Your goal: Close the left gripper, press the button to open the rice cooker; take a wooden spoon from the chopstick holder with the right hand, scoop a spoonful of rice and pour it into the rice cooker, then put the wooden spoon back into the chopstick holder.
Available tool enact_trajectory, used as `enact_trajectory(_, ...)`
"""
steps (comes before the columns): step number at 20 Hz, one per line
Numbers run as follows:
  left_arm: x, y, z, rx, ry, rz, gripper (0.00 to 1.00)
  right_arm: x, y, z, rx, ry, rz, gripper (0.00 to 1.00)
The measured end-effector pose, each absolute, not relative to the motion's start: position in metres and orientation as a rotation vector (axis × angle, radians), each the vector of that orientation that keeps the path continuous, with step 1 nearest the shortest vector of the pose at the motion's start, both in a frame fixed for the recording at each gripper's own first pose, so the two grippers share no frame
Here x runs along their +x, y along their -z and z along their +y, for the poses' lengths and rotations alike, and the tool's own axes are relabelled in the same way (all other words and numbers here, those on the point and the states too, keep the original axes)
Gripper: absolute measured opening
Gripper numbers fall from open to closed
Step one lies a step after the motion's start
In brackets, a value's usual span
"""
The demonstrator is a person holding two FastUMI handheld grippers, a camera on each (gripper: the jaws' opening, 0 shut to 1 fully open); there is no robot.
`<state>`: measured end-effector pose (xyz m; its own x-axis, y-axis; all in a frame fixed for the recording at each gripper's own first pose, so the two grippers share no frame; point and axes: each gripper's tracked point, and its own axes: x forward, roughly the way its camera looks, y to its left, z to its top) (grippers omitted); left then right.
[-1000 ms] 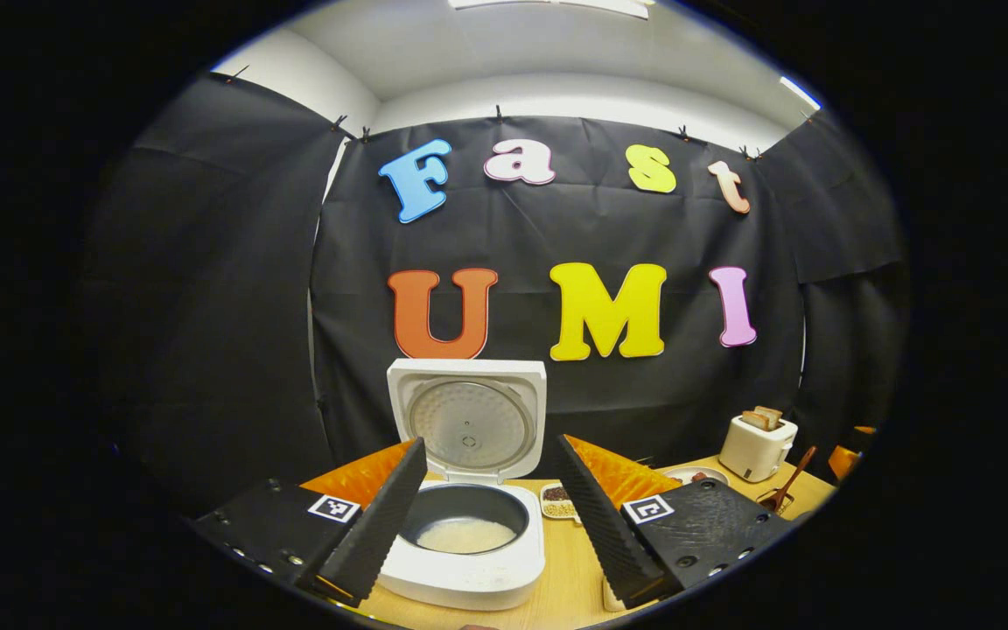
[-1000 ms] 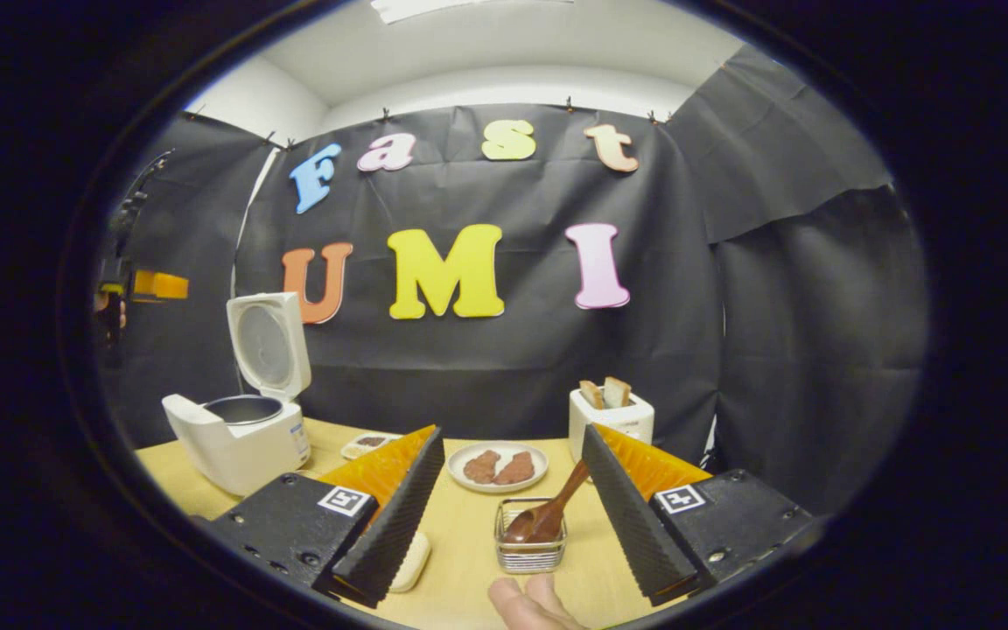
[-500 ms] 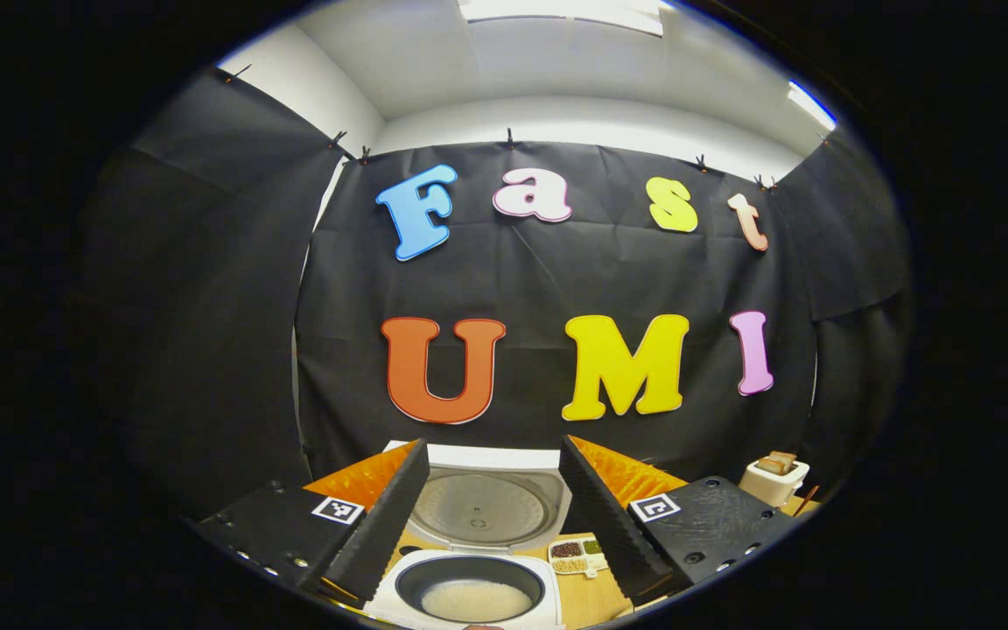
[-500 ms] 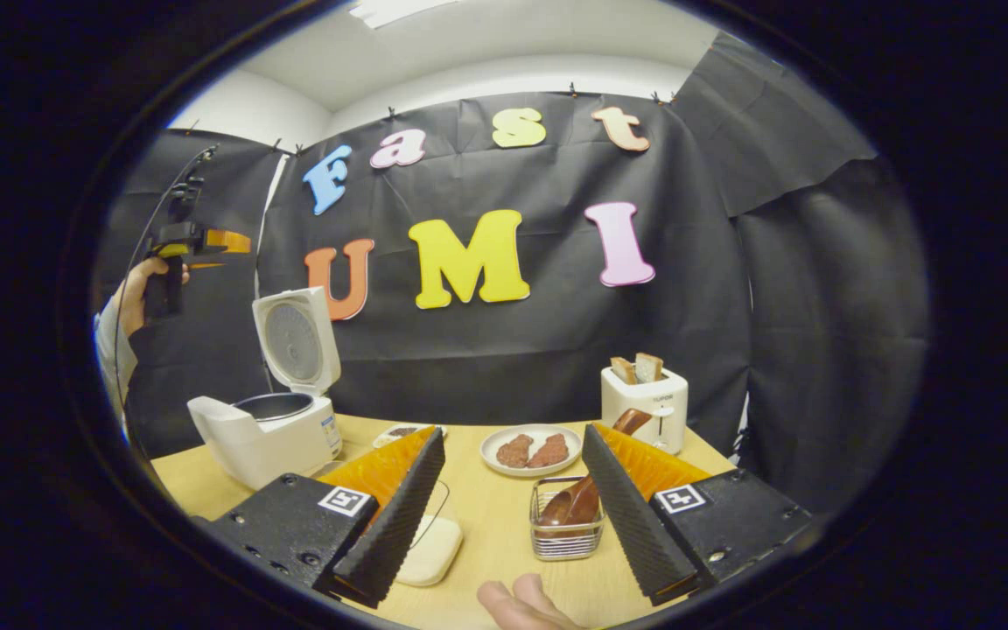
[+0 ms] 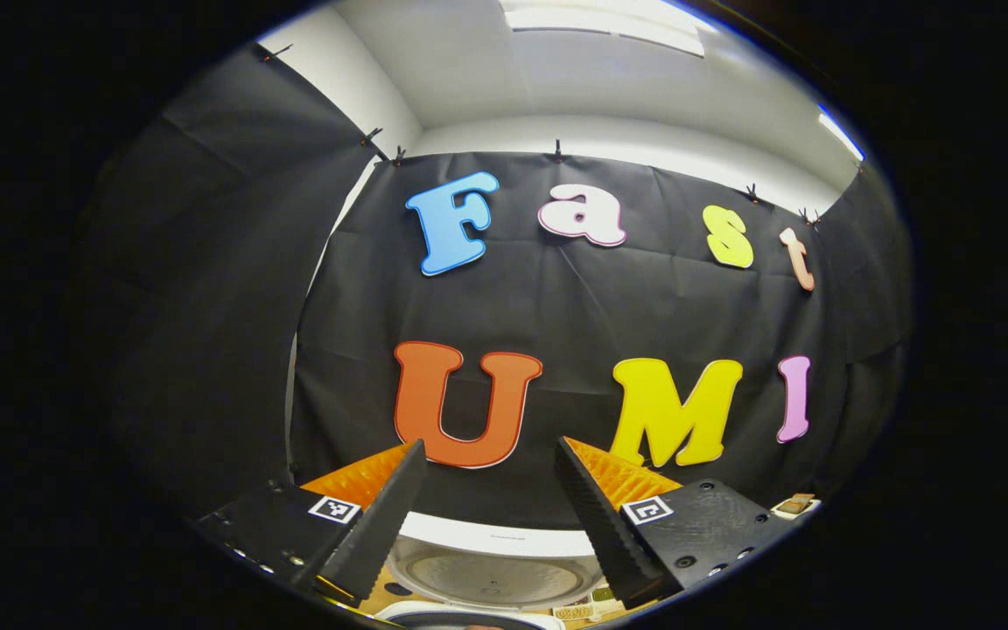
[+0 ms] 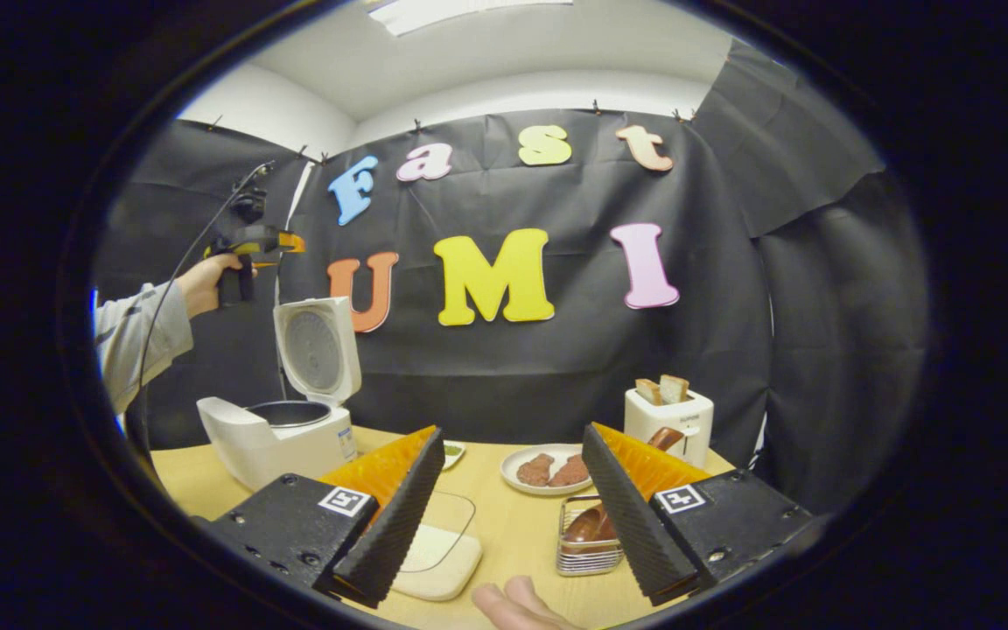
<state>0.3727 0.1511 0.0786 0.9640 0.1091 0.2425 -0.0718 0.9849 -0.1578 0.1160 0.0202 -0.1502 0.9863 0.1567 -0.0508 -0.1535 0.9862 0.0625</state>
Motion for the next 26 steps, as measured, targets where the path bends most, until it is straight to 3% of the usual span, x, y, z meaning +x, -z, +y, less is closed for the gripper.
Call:
enact_trajectory(6,0.417,-0.052,0.161,-0.107,-0.125,-0.266,0.93,0.117,0.152,0.026,-0.013,-0.202,0.048,1.0)
enact_trajectory(13,0.442,0.017,0.141,-0.07,-0.053,-0.017,0.94,0.114,0.15,0.031,-0.034,-0.232,0.047,0.96)
enact_trajectory(14,0.442,0.024,0.142,-0.04,-0.062,0.015,0.93,0.114,0.149,0.032,-0.034,-0.232,0.041,1.0)
enact_trajectory(17,0.44,0.021,0.147,-0.014,-0.073,0.013,0.96,0.117,0.145,0.029,-0.034,-0.199,0.025,0.96)
enact_trajectory(18,0.437,0.023,0.148,-0.011,-0.071,0.024,0.98,0.114,0.145,0.028,-0.039,-0.202,0.026,1.0)
enact_trajectory(21,0.425,0.027,0.146,-0.01,-0.065,0.069,0.98,0.113,0.14,0.028,-0.035,-0.201,0.007,0.96)
enact_trajectory(26,0.396,0.032,0.145,-0.005,-0.074,0.13,0.97,0.105,0.139,0.034,0.001,-0.213,0.015,1.0)
